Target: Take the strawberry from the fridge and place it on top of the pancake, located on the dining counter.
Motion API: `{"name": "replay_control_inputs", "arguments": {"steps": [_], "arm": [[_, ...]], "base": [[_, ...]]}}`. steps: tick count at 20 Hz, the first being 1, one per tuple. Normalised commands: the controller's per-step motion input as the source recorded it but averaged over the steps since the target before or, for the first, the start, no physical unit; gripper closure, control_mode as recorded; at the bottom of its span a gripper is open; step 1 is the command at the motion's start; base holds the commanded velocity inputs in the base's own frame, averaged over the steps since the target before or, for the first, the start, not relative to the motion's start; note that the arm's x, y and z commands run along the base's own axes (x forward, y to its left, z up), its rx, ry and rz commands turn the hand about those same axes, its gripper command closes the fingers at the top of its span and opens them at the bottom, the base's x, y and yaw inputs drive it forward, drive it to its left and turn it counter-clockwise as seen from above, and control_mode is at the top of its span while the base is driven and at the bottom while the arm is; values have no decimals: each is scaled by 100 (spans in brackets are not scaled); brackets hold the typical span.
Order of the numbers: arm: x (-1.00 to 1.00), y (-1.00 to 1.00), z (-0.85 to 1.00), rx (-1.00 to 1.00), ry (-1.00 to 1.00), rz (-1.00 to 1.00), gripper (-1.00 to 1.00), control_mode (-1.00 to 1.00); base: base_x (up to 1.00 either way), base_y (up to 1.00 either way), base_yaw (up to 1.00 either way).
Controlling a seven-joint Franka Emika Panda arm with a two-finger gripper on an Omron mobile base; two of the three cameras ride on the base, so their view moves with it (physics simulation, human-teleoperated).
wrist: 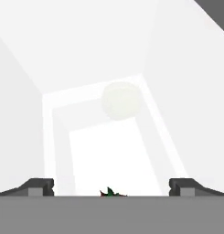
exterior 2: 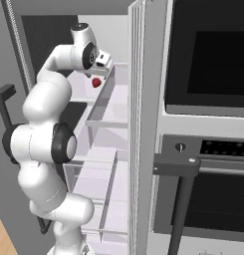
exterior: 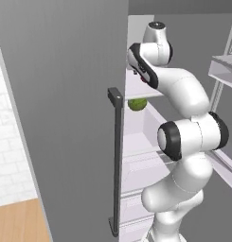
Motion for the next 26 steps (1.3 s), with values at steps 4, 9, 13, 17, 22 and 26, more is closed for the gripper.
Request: {"name": "replay_control_inputs", "arguments": {"steps": [4,9,13,17,22,26], "arm": [[-33,0,-13,12,-9,-9,-100,-100],[-14,1,-8,5,-6,0,-100,-100],[0,0,-1,0,0,0,-100,-100],[0,0,-4,-1,0,0,-100,-100],[7,0,-4,0,2,0,-100,-100],[9,-2,-19,-2,8,0,-100,-100]], "base": [[0,0,0],[0,0,0],[0,0,0],[0,0,0],[0,0,0],[0,0,0]]}}
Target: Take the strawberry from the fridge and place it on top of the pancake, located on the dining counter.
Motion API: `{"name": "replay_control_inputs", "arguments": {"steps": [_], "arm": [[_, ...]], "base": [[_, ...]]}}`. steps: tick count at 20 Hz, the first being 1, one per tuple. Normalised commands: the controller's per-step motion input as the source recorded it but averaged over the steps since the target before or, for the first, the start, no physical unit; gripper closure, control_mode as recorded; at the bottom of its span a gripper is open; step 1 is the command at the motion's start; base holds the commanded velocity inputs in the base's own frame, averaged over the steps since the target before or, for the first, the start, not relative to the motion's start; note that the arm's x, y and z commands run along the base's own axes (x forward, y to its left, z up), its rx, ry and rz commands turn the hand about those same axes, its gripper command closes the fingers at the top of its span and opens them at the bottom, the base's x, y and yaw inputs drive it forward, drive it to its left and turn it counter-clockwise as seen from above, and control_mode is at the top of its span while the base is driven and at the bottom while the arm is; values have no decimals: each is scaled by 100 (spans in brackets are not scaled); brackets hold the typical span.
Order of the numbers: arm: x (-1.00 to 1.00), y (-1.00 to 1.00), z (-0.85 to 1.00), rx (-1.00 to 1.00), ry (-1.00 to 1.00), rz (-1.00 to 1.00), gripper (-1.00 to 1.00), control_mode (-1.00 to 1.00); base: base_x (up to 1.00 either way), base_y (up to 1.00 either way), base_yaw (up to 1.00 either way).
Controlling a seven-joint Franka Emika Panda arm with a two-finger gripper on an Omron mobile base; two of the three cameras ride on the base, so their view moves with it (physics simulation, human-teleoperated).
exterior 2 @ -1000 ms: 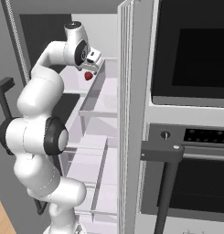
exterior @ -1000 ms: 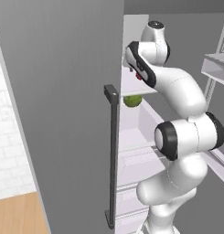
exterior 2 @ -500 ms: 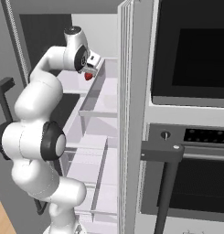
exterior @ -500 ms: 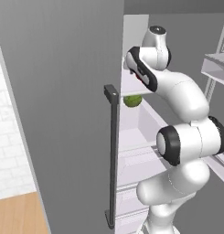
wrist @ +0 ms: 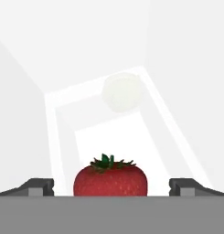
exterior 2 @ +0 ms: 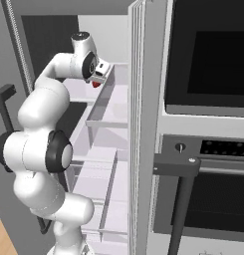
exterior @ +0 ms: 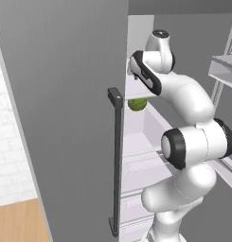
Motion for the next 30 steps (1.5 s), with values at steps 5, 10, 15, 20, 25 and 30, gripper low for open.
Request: {"name": "replay_control_inputs", "arguments": {"steps": [5,10,15,20,25,30], "arm": [[4,-5,-22,-2,4,0,-100,-100],[0,0,-2,0,3,0,100,-100],[0,0,-9,0,0,0,100,-100],[-24,0,0,0,0,0,100,-100],[-71,1,-1,0,-1,1,100,-100],[-100,0,0,0,-6,3,100,-100]], "base": [[0,0,0],[0,0,0],[0,0,0],[0,0,0],[0,0,0],[0,0,0]]}}
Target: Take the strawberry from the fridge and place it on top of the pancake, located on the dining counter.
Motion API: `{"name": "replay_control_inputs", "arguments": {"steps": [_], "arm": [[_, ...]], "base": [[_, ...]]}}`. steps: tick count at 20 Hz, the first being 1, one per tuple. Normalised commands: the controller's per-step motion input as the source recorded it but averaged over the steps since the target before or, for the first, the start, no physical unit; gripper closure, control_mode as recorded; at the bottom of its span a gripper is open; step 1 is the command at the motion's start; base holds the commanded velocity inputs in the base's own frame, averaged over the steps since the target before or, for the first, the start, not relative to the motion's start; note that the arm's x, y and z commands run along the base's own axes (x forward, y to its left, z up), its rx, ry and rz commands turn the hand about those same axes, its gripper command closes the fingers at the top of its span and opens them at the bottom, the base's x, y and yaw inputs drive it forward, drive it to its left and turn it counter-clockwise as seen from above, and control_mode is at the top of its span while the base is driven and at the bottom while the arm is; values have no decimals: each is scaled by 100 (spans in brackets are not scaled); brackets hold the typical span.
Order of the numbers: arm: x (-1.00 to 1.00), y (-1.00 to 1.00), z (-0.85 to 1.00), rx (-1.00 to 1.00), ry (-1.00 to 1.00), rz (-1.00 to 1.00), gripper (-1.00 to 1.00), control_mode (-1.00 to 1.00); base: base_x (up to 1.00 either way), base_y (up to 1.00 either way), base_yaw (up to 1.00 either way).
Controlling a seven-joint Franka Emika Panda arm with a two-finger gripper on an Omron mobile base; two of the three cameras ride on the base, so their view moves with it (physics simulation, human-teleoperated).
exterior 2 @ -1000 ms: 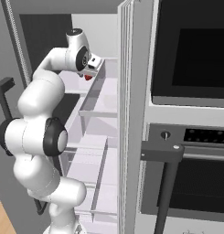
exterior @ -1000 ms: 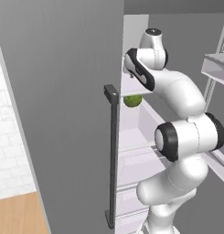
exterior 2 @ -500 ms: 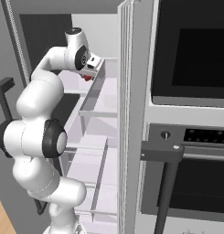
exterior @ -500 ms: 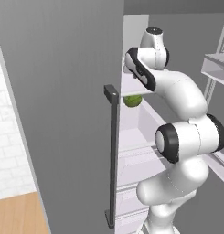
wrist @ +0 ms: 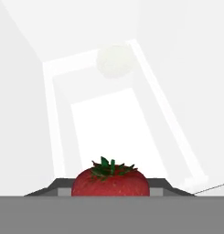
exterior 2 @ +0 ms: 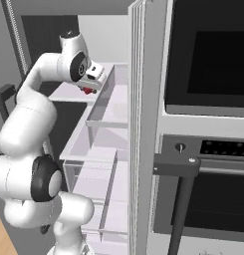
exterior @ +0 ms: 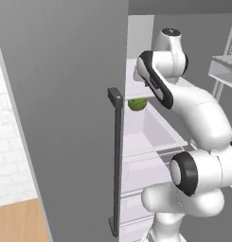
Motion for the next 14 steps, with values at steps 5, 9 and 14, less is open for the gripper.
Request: {"name": "replay_control_inputs", "arguments": {"steps": [5,9,14], "arm": [[-100,6,0,0,-1,3,100,-100],[-100,8,-11,0,0,2,100,-100],[-98,0,-35,0,5,4,100,-100]], "base": [[0,0,0],[0,0,0],[0,0,0]]}}
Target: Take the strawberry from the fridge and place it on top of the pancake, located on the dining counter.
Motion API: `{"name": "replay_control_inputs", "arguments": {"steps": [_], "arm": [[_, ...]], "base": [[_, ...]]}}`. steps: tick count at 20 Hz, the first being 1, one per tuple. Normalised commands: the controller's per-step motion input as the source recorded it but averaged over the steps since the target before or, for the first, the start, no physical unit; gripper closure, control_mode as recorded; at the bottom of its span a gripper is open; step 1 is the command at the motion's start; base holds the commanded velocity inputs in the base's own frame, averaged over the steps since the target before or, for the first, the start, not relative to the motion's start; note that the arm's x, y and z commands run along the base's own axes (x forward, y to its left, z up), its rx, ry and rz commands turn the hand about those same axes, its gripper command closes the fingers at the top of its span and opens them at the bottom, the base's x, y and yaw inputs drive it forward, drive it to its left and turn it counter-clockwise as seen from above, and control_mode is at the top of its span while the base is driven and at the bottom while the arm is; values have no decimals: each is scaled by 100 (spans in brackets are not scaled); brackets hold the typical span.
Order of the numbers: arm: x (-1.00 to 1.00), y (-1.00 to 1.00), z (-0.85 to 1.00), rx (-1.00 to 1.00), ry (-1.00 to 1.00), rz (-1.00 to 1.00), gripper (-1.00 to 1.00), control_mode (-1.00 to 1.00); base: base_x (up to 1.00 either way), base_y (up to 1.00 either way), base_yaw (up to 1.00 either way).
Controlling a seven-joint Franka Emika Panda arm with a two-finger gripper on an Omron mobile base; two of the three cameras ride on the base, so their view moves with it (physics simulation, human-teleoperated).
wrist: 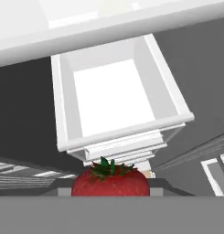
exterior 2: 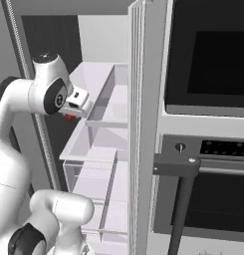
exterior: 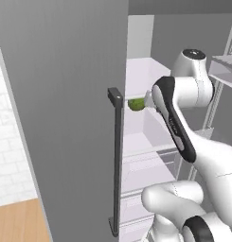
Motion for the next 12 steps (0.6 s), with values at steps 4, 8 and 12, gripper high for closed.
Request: {"name": "replay_control_inputs", "arguments": {"steps": [4,8,12], "arm": [[-94,0,-51,-1,10,1,100,-100],[-59,0,-64,-4,13,0,100,-100],[-3,0,-48,-2,7,0,100,-100]], "base": [[0,0,0],[0,0,0],[0,0,0]]}}
